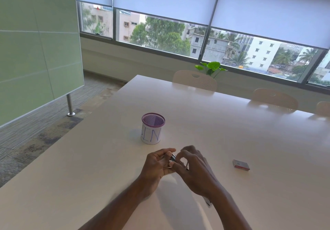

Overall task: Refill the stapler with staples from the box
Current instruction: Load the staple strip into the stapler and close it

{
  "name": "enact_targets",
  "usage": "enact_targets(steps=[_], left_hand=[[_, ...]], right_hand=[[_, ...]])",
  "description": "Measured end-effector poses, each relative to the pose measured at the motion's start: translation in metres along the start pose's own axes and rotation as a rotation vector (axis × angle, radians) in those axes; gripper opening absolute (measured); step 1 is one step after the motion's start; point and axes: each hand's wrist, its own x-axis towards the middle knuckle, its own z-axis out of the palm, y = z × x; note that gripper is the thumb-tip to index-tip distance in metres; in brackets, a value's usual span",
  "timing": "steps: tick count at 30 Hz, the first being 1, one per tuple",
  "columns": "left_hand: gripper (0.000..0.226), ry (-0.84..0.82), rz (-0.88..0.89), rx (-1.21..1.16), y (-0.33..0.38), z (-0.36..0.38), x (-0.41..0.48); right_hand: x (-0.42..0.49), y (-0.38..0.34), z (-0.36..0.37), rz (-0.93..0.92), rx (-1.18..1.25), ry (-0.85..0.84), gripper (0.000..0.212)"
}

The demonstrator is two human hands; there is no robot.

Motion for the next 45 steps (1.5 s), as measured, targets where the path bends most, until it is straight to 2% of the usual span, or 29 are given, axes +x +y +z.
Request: enact_targets(steps=[7,13,15,17,19,22,26,29,34,40,45], left_hand=[[0.026,-0.008,-0.006,0.009,-0.001,-0.001,0.000],[0.042,-0.077,0.007,0.029,0.002,0.002,-0.003],[0.044,-0.058,0.005,0.007,0.003,0.002,-0.003],[0.035,-0.028,0.012,-0.019,0.003,0.002,-0.002],[0.025,0.003,0.015,-0.047,0.002,0.003,-0.001],[0.024,0.025,0.020,-0.081,0.002,0.001,0.001],[0.027,-0.004,0.032,-0.070,0.004,0.000,0.001],[0.031,-0.017,0.034,-0.056,0.004,-0.001,0.002],[0.032,-0.025,0.042,-0.031,0.005,-0.003,0.002],[0.030,-0.042,0.045,-0.012,0.004,-0.003,0.002],[0.029,-0.047,0.040,0.002,0.005,-0.003,0.002]], right_hand=[[0.006,-0.006,0.007,-0.001,-0.115,0.017,0.037],[0.012,-0.012,0.011,0.033,-0.144,-0.037,0.039],[0.014,-0.010,0.009,0.016,-0.057,-0.056,0.041],[0.014,-0.005,0.006,0.029,0.091,-0.022,0.038],[0.013,0.004,0.000,0.098,0.297,0.056,0.031],[0.010,0.022,-0.010,0.237,0.621,0.102,0.021],[-0.001,0.041,-0.018,0.278,0.863,-0.110,0.036],[-0.006,0.044,-0.017,0.252,0.909,-0.232,0.039],[-0.007,0.043,-0.018,0.180,0.963,-0.308,0.032],[-0.004,0.036,-0.014,0.200,0.927,-0.223,0.035],[-0.002,0.034,-0.009,0.202,0.902,-0.172,0.029]])
